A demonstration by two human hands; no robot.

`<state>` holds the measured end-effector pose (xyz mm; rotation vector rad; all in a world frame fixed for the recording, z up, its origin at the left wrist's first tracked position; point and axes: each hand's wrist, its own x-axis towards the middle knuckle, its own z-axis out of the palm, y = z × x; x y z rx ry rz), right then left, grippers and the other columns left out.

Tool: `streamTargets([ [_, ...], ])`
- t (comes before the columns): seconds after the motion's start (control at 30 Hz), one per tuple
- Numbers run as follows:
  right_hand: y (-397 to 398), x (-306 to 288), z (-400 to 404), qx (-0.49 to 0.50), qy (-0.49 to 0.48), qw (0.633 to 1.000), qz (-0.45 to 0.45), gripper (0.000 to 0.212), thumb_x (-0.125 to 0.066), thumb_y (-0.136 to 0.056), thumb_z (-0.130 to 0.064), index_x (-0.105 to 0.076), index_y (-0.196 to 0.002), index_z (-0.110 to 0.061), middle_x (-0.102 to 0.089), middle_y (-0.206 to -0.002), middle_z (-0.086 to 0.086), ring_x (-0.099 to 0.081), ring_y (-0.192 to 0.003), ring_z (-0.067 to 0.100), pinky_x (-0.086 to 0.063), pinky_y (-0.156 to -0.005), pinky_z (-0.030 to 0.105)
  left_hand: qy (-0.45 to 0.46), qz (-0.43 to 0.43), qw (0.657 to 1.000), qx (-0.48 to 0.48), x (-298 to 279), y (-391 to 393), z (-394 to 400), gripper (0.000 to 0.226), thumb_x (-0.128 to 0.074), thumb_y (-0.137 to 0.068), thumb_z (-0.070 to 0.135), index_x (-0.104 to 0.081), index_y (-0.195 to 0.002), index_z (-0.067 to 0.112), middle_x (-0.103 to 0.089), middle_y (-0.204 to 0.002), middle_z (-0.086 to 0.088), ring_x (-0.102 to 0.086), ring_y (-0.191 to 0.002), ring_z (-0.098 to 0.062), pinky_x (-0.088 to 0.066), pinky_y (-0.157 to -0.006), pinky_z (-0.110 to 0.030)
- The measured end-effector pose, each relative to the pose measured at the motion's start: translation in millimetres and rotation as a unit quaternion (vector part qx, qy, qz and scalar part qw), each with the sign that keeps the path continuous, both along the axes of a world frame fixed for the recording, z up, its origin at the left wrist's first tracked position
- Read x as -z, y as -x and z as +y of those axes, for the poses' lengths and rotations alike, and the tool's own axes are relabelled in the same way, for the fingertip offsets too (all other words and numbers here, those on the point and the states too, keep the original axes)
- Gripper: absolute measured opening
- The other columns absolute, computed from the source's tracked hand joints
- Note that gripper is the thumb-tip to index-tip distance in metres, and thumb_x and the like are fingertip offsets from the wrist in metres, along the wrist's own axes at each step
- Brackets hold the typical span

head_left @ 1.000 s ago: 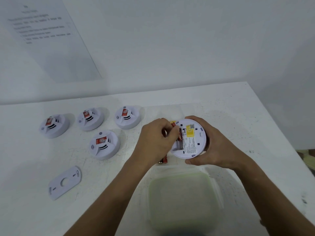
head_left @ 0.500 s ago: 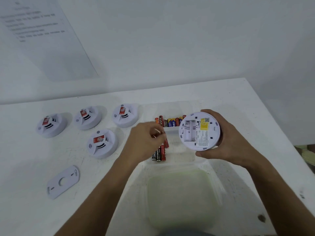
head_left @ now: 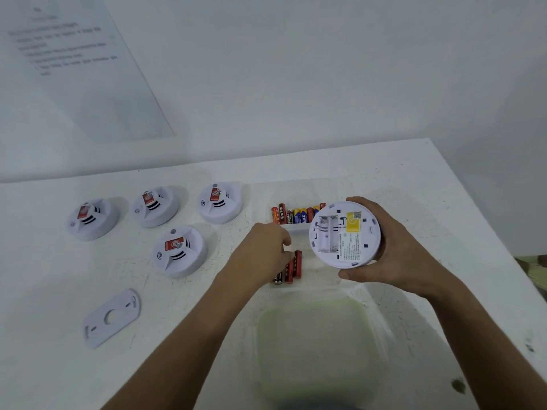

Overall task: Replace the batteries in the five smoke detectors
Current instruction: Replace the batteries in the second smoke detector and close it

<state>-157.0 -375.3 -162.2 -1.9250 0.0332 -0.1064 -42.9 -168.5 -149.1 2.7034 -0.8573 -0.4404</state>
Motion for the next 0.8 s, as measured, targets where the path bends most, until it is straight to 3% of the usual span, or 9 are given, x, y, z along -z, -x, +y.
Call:
streamTargets([
  [0.13, 0.6, -0.8, -0.7, -0.003, -0.005, 1.000, 0.002, 0.104, -0.094, -0.055, -0.009, -0.041, -0.142, -0.028, -0.058, -0.132, -0.014, -0.054, -0.126, 0.009, -0.053, -0.098, 0.025, 0.106, -0.019, 0.993, -0.050, -17.4, -7.1, 10.2, 0.022, -0.065, -0.088, 0.034, -0.070, -0.106, 0.021, -0.066, -0.091, 0.005, -0.055, -0.074, -0.006, -0.037, -0.065, -0.012],
  [0.2, 0.1, -2.4, -0.6, -0.001, -0.006, 1.000, 0.003, 0.103, -0.093, -0.055, -0.015, -0.040, -0.142, -0.028, -0.058, -0.132, -0.014, -0.054, -0.126, 0.008, -0.053, -0.098, 0.026, 0.128, -0.063, 0.986, -0.084, -24.6, -23.4, 13.3, 0.020, -0.064, -0.088, 0.036, -0.069, -0.104, 0.024, -0.056, -0.098, 0.002, -0.050, -0.087, -0.009, -0.032, -0.071, -0.017],
  [0.3, -1.7, -3.6, 0.2, -0.004, -0.012, 1.000, 0.003, 0.103, -0.092, -0.055, -0.015, -0.040, -0.143, -0.027, -0.058, -0.134, -0.010, -0.054, -0.127, 0.011, -0.052, -0.099, 0.031, 0.072, -0.066, 0.990, -0.099, -25.0, -54.9, 11.2, 0.031, -0.066, -0.086, 0.043, -0.066, -0.114, 0.030, -0.043, -0.123, -0.006, -0.038, -0.119, -0.022, -0.028, -0.095, -0.028],
  [0.4, -3.3, -4.1, 2.3, -0.012, -0.014, 1.000, 0.005, 0.104, -0.093, -0.055, -0.012, -0.040, -0.143, -0.026, -0.057, -0.136, -0.010, -0.054, -0.128, 0.011, -0.052, -0.100, 0.035, 0.011, 0.011, 0.995, -0.101, -16.0, -77.3, 3.9, 0.039, -0.066, -0.084, 0.049, -0.062, -0.121, 0.036, -0.036, -0.138, -0.007, -0.027, -0.133, -0.026, -0.029, -0.105, -0.041],
  [0.5, -4.1, -4.4, 2.7, -0.015, -0.014, 1.000, 0.005, 0.103, -0.093, -0.056, -0.011, -0.041, -0.143, -0.026, -0.057, -0.135, -0.011, -0.054, -0.127, 0.010, -0.053, -0.100, 0.032, -0.042, 0.045, 0.995, -0.078, -9.6, -87.9, -3.8, 0.047, -0.067, -0.083, 0.048, -0.058, -0.128, 0.036, -0.035, -0.141, -0.009, -0.023, -0.136, -0.030, -0.031, -0.106, -0.045],
  [0.67, -4.0, -3.0, 1.0, -0.017, -0.014, 1.000, 0.012, 0.102, -0.093, -0.056, -0.009, -0.041, -0.141, -0.031, -0.057, -0.134, -0.014, -0.054, -0.127, 0.009, -0.054, -0.100, 0.035, -0.129, 0.031, 0.990, -0.055, -8.6, -93.7, -15.4, 0.050, -0.064, -0.082, 0.056, -0.058, -0.128, 0.039, -0.036, -0.139, -0.009, -0.022, -0.134, -0.035, -0.024, -0.107, -0.048],
  [0.8, -5.0, -2.3, 0.6, -0.015, -0.015, 1.000, 0.015, 0.103, -0.093, -0.056, -0.013, -0.040, -0.142, -0.031, -0.057, -0.136, -0.013, -0.054, -0.128, 0.010, -0.052, -0.101, 0.039, -0.119, 0.043, 0.990, -0.070, -4.9, -96.4, -19.0, 0.042, -0.068, -0.080, 0.053, -0.064, -0.120, 0.039, -0.040, -0.135, -0.008, -0.024, -0.132, -0.036, -0.024, -0.107, -0.050],
])
